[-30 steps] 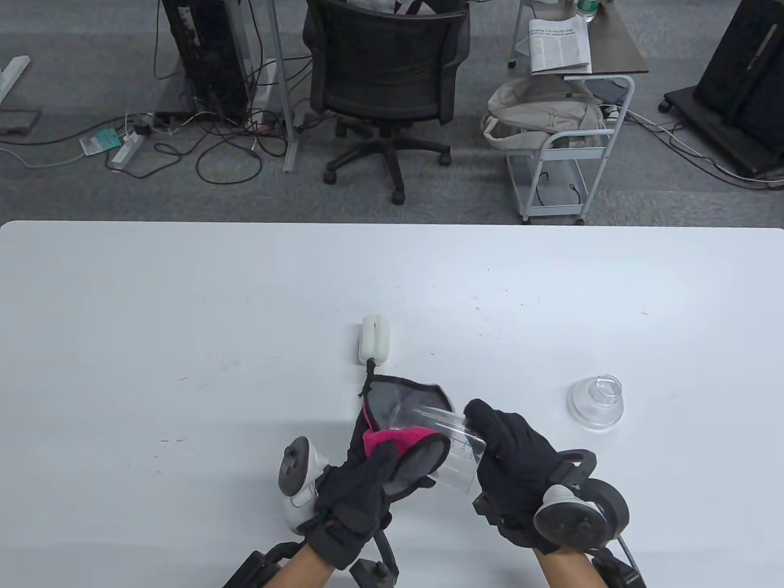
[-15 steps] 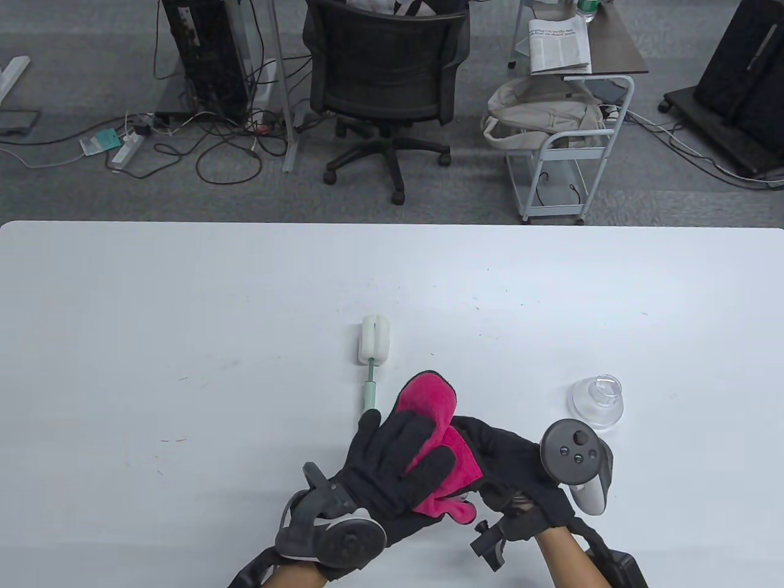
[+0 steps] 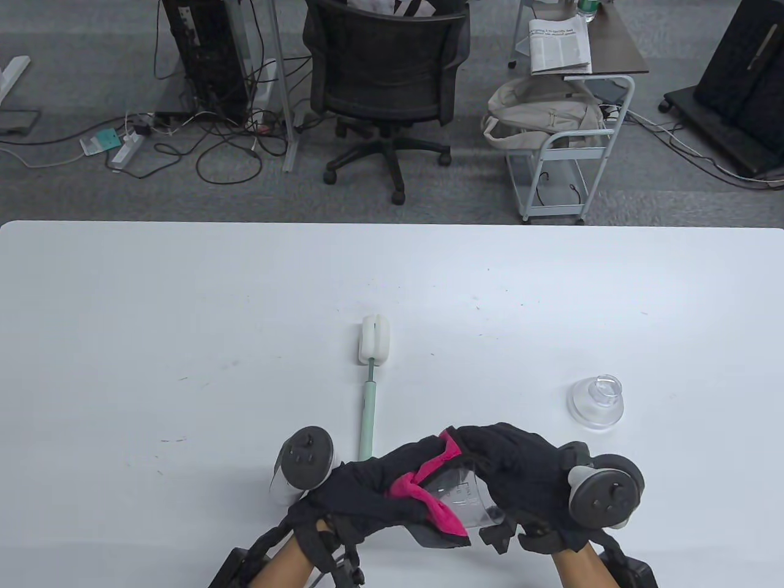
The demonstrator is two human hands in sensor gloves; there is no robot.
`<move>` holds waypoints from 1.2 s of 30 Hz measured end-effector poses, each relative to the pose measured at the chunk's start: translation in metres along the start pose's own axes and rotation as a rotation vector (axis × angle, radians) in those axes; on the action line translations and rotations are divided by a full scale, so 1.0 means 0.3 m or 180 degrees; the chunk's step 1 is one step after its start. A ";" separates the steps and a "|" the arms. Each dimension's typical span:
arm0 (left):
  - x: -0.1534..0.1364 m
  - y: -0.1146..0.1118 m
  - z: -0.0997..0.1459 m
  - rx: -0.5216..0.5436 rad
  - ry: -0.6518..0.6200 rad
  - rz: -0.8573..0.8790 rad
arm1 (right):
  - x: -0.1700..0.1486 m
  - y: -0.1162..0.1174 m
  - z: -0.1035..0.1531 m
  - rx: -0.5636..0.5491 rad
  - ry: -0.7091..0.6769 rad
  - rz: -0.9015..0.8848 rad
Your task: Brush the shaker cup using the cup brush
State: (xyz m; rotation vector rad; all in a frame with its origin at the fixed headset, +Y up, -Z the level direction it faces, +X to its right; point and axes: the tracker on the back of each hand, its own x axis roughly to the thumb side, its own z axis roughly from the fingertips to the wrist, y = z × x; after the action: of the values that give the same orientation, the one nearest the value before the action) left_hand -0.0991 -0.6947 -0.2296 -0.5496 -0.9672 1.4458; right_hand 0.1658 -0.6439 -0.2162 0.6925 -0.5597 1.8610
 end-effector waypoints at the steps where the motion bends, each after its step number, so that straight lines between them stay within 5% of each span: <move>1: -0.006 0.003 0.000 0.0068 -0.0053 0.0182 | -0.008 -0.009 0.003 -0.0134 0.0061 -0.0044; 4: -0.001 0.008 0.004 0.0429 -0.0109 0.0332 | -0.043 -0.025 0.013 -0.0397 0.0290 -0.0208; 9: 0.030 -0.003 0.014 0.0897 -0.0236 -0.0160 | -0.067 0.007 0.033 -0.0600 0.0610 -0.0134; 12: 0.060 -0.035 0.023 0.1281 -0.0353 -0.0865 | -0.080 0.067 0.042 -0.0375 0.0870 -0.0105; 17: 0.182 -0.092 0.037 0.1305 -0.0612 -0.2806 | -0.160 0.135 0.049 0.0238 0.1799 -0.1335; 22: 0.222 -0.129 0.037 0.1023 -0.0423 -0.4052 | -0.157 0.128 0.026 0.0369 0.1673 -0.1094; 26: 0.192 -0.131 0.014 0.0635 -0.0167 -0.4072 | -0.129 0.138 0.005 0.0719 0.1237 -0.0381; 29: 0.172 -0.102 0.013 0.0656 -0.0132 -0.3662 | -0.128 0.121 -0.009 0.0782 0.1101 -0.0495; 33: 0.160 -0.040 0.035 0.1038 0.0046 -0.3340 | -0.136 0.030 -0.026 0.0482 0.0923 -0.0208; 36: 0.168 0.000 0.061 0.1527 0.0492 -0.3981 | -0.164 -0.048 -0.022 0.0031 0.1244 0.0000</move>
State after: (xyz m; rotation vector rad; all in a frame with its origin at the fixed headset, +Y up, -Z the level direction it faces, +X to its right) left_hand -0.1209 -0.6502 -0.2088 0.3033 -0.5798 0.4337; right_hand 0.1930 -0.6669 -0.2537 0.3193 -0.2958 1.9343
